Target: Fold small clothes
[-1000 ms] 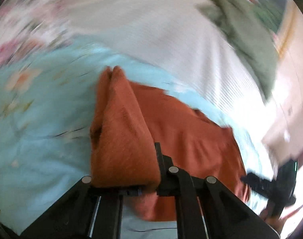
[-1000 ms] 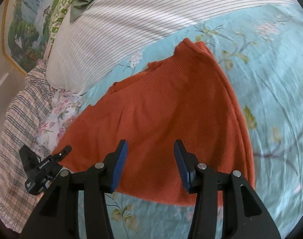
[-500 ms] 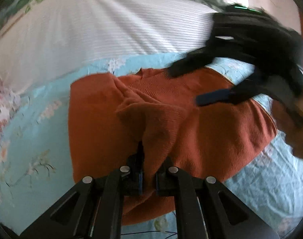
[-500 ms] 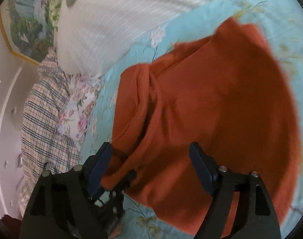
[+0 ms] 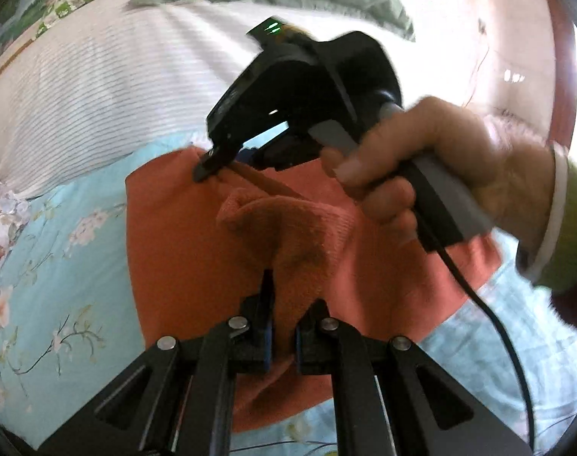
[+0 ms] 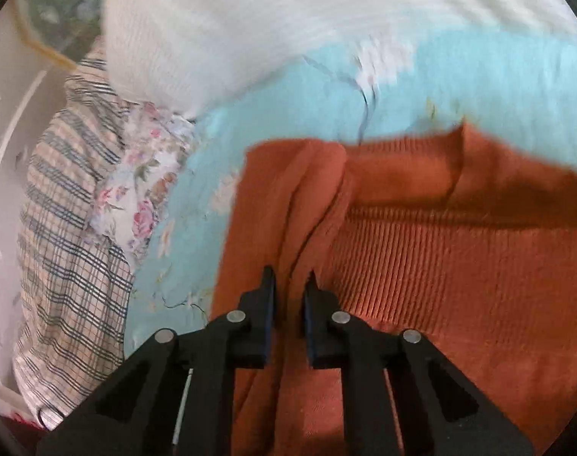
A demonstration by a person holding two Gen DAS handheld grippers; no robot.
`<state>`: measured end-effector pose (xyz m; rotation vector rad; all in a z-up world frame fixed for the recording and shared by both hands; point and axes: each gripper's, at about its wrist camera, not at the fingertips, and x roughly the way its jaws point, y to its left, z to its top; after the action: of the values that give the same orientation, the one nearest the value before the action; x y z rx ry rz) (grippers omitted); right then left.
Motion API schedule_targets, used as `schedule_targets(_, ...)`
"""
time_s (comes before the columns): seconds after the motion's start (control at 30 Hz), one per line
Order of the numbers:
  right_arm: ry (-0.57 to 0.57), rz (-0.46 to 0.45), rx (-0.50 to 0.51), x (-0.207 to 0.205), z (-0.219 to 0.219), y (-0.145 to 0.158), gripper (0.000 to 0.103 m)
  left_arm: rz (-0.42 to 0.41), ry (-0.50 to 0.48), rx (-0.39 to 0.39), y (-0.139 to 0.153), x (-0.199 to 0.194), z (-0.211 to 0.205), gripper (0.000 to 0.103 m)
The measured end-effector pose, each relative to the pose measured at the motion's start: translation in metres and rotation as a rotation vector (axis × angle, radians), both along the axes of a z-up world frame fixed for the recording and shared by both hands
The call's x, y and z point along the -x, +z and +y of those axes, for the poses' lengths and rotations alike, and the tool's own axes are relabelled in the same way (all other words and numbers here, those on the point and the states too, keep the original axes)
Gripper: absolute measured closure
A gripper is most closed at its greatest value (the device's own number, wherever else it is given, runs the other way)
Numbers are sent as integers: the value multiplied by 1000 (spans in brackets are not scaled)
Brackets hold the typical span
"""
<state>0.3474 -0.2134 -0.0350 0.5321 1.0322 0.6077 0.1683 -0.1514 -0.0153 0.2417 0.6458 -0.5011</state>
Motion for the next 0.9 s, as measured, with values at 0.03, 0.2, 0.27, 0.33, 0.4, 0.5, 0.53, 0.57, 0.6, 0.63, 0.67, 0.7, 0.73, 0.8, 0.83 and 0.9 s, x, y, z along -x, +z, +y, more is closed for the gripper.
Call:
schedule_targets(0.03, -12, -48, -8, 11, -10, 14, 89, -2, -14, 17, 5, 1, -4, 97)
schedule_targets(0.2, -109, -168, 19, 53, -65, 59, 89, 11, -111, 112, 29, 13, -39, 97)
schedule_targets(0.27, -162, -189, 38, 68, -90, 65, 89, 29, -145, 130, 29, 16, -56, 97)
schedule_targets(0.33, -218, -180, 60, 79, -113, 60, 89, 47, -181, 141, 24, 17, -72, 97)
schedule_targets(0.4, -266, -143, 76, 86, -133, 46, 89, 76, -215, 141, 15, 18, -86, 97)
schedule_targets(0.5, -317, -78, 92, 91, -153, 20, 89, 106, -247, 123, 4, 20, -104, 97)
schedule_targets(0.53, -325, -66, 90, 93, -157, 14, 89, 111, -251, 112, 2, 20, -108, 97)
schedule_targets(0.57, -330, -65, 88, 94, -159, 11, 89, 118, -259, 105, 0, 19, -111, 97)
schedule_targets(0.6, -331, -72, 86, 95, -160, 12, 89, 122, -263, 105, -1, 19, -112, 97)
schedule_targets(0.63, -333, -82, 84, 96, -161, 14, 89, 127, -264, 104, -3, 20, -113, 97)
schedule_targets(0.67, -334, -85, 92, 96, -162, 13, 89, 141, -260, 102, -7, 18, -113, 97)
schedule_targets(0.7, -331, -81, 105, 95, -161, 12, 89, 153, -257, 101, -12, 15, -114, 97)
schedule_targets(0.73, -329, -74, 122, 93, -159, 8, 89, 168, -250, 99, -14, 9, -114, 97)
schedule_targets(0.8, -327, -63, 135, 91, -158, 1, 89, 195, -241, 103, -19, -3, -112, 96)
schedule_targets(0.83, -334, -58, 134, 90, -158, -3, 89, 203, -237, 101, -21, -3, -113, 96)
schedule_targets(0.9, -352, -51, 123, 93, -163, -8, 89, 220, -230, 97, -23, -3, -109, 91)
